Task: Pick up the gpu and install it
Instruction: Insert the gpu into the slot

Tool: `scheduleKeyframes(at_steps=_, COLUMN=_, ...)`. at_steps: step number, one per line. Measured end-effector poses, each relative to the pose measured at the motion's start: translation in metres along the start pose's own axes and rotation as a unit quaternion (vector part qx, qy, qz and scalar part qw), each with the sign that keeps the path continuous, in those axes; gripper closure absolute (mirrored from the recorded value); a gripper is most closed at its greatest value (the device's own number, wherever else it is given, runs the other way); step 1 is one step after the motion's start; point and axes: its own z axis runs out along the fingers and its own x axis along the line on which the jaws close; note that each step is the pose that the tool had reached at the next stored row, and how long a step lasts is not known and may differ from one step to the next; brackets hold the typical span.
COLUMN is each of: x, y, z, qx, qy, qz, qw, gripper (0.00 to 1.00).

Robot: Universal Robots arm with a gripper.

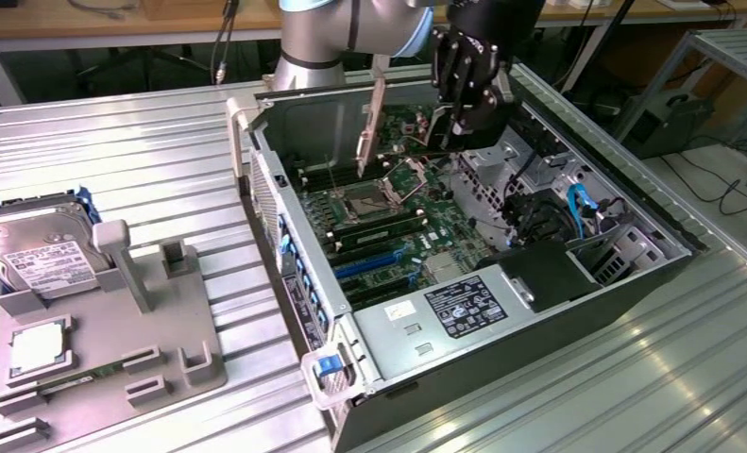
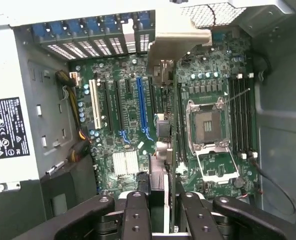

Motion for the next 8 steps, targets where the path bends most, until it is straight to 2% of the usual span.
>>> scheduleKeyframes(at_steps=3, x=-0.0002, y=0.0000, z=0.0000, qx=0.0001, qy=0.0003, qz=-0.001, qw=1.0000, gripper=0.72)
scheduleKeyframes(at_steps=5, x=-0.0002, y=0.0000, z=0.0001, qx=0.0020, qy=0.0011, qz=-0.001, qw=1.0000, gripper=0.72)
scheduleKeyframes(at_steps=6, x=-0.0002, y=0.0001, z=0.0004, qx=0.0041, qy=0.0010, qz=-0.001, qw=1.0000, gripper=0.72)
scheduleKeyframes(at_steps=8, x=-0.0003, y=0.0003, z=0.0014, qx=0.0107, qy=0.0005, qz=-0.001, qw=0.9999, gripper=0.72)
